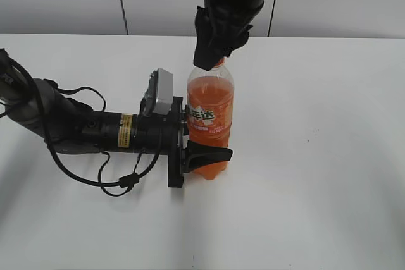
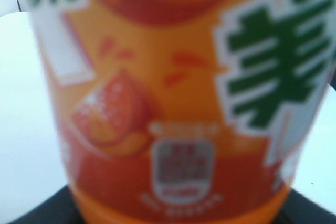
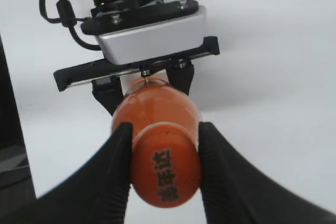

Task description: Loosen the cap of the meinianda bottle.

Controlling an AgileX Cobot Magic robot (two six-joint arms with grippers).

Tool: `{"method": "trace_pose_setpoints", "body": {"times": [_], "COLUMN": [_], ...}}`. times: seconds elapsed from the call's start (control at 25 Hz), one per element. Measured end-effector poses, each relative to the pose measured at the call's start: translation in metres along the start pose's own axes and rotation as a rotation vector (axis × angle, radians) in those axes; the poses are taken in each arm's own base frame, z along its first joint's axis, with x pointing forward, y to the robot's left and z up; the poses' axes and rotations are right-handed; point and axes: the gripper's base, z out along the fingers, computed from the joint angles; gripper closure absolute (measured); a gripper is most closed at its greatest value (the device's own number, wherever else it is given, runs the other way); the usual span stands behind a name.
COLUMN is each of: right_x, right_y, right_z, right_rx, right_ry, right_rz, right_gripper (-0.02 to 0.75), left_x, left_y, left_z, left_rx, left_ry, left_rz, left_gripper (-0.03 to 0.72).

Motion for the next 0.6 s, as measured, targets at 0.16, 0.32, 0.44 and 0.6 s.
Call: {"method": "trace_pose_setpoints", "body": {"times": [0.16,0.32,0.44,0.6], "right_x": [-0.0003,-0.0005,-0.0008,-0.0011], "right_y": [0.0009,0.0014,0.0012,0.0014], "right_z": [-0.0002,-0.0005,-0.0008,-0.0009], "right_rx": [-0.009,-0.013,-0.010,-0.010], "right_ry": [-0.004,-0.008,-0.010,-0.011], "right_rz": [-0.142,-0.255,-0.320,-0.376], "right_gripper": [0.457,0.457,0.457,0.457], "left_x": [0.0005,0.0005,0.0004,0.0004], "left_y": [-0.0002,-0.0002,-0.0004,-0.0003], "left_z": [0.0000,0.0000,0.0003,0.0003], "left_rx": [0.002,0.002,0.003,0.002], "left_ry": [0.005,0.005,0.005,0.005], "left_rz": [0.004,0.008,0.007,0.006], "left_gripper": [0.297,0.297,0.297,0.297]}}
